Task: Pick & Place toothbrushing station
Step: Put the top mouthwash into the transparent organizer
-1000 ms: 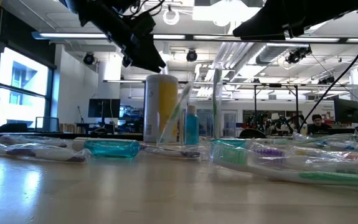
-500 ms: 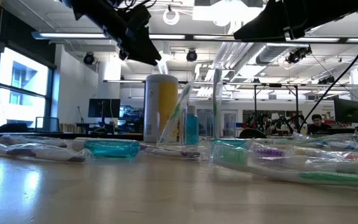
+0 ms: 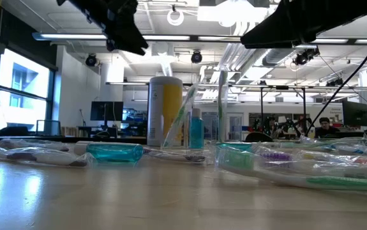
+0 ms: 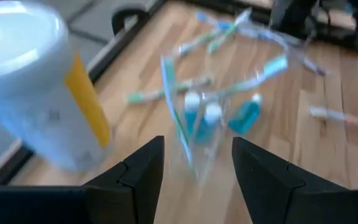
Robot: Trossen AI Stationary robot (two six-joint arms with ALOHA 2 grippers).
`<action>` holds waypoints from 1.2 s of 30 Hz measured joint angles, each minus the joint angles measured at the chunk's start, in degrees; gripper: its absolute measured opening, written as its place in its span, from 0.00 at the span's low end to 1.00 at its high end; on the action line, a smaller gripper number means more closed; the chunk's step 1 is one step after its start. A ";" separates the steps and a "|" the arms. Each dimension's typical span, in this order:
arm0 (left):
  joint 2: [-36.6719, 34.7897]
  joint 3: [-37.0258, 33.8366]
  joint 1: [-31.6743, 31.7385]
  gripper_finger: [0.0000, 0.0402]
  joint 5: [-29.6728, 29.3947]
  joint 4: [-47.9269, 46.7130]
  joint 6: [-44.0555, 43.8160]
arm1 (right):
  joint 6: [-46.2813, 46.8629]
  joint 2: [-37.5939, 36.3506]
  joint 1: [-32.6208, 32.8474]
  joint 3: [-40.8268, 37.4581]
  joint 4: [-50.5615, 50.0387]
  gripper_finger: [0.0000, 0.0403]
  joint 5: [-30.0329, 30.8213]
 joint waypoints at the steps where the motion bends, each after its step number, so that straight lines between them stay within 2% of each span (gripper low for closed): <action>1: -0.36 0.00 0.00 0.46 0.02 -1.57 -0.40 | 0.52 0.00 -0.01 0.00 -0.22 0.63 -1.24; 6: -1.69 0.02 -1.10 0.46 -0.36 -8.53 -3.45 | 4.47 0.00 -0.01 0.01 -4.10 0.63 -9.39; 11: -1.73 -2.06 -8.15 0.46 -5.01 -9.62 -6.58 | 7.97 0.00 -0.01 0.00 -11.54 0.63 -16.98; 19: -1.69 -5.85 -21.24 0.46 -16.79 -9.09 -12.89 | 11.50 0.00 -0.01 0.00 -14.69 0.63 -20.41; 24: -2.05 -5.92 -27.51 0.46 -20.32 -9.64 -14.43 | 12.80 0.00 -0.03 0.00 -14.78 0.63 -23.14; 31: -4.00 -6.50 -31.75 0.46 -28.62 -14.90 -18.41 | 14.75 0.00 -0.02 0.01 -15.00 0.63 -27.13; 36: -3.92 -10.67 -32.28 0.46 -28.67 -13.28 -19.86 | 14.45 0.00 -0.62 0.00 -15.07 0.63 -27.32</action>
